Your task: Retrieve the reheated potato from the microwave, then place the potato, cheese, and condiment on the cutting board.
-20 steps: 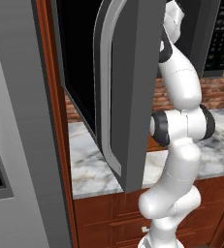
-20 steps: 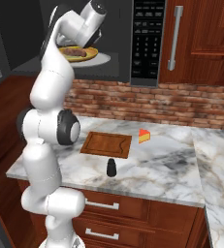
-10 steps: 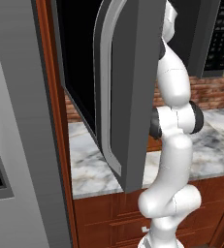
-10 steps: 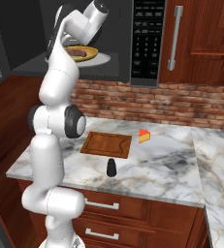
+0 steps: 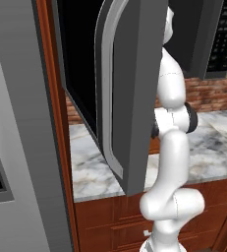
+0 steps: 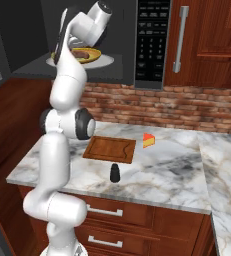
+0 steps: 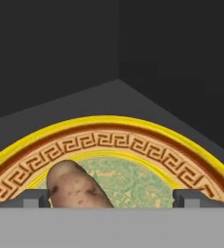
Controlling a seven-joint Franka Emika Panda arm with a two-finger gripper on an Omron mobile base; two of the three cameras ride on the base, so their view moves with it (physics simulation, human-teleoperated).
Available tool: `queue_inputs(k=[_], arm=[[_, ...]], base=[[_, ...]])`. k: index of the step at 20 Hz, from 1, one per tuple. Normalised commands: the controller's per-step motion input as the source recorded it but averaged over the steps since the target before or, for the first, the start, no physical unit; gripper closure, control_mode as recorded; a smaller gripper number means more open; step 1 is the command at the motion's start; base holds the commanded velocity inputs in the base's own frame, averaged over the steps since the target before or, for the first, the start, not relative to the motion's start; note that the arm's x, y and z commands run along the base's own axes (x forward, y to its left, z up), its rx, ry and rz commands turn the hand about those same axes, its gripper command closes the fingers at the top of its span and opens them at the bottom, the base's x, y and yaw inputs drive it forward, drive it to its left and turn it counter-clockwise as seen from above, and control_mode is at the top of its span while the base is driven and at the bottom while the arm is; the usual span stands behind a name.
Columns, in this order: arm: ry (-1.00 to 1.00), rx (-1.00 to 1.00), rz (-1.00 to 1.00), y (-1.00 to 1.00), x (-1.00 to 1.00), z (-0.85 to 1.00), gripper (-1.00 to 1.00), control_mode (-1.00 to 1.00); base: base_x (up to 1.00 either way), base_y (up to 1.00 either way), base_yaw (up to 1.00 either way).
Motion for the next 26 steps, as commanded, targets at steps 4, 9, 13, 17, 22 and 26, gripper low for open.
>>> queue_inputs(k=[4, 9, 13, 17, 22, 26], arm=[[0.07, -0.03, 0.05, 0.03, 0.05, -0.03, -1.00, -1.00], [0.07, -0.03, 0.06, 0.05, 0.10, -0.07, -1.00, -1.00], [0.06, -0.03, 0.05, 0.08, 0.13, -0.10, -1.00, -1.00], [0.04, -0.03, 0.06, 0.06, 0.17, -0.10, -1.00, -1.00], [0.04, -0.04, 0.06, 0.04, 0.14, -0.11, -1.00, -1.00], [0.07, -0.05, 0.06, 0.00, 0.04, -0.19, -1.00, -1.00]], base=[[0.00, 0.00, 0.00], [0.00, 0.00, 0.00], [0.00, 0.00, 0.00], [0.00, 0.00, 0.00], [0.00, 0.00, 0.00], [0.00, 0.00, 0.00]])
